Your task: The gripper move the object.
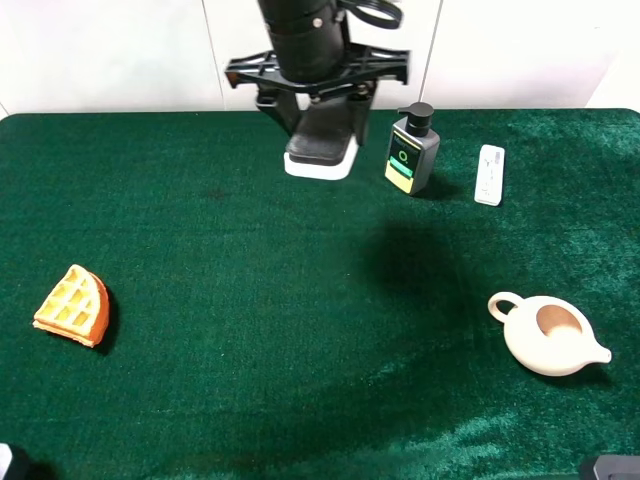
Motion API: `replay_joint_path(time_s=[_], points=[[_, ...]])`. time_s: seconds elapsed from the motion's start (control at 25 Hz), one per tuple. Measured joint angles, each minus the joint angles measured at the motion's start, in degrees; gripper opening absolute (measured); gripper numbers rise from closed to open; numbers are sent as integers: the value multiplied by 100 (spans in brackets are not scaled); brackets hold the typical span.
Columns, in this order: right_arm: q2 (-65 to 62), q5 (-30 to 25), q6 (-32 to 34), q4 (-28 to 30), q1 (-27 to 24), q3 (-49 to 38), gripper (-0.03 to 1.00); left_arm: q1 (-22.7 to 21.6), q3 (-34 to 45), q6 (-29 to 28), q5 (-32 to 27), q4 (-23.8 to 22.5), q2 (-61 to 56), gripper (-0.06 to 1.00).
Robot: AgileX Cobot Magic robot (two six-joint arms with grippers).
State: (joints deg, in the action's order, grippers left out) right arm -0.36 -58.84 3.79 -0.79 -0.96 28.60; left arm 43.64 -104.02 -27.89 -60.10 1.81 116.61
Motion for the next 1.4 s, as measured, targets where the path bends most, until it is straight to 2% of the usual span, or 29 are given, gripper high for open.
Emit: replay_joint_path(time_s=[0.44, 1.04, 1.4], points=[[0, 0, 0, 0, 0, 0, 70, 476, -185, 7, 287, -127, 183, 64], [0, 4, 0, 0, 0, 0, 70, 1230, -1685, 93, 223, -141, 1746, 64], [0, 4, 0, -5, 0, 0, 70, 1528, -1748, 130, 337, -146, 2126, 64]])
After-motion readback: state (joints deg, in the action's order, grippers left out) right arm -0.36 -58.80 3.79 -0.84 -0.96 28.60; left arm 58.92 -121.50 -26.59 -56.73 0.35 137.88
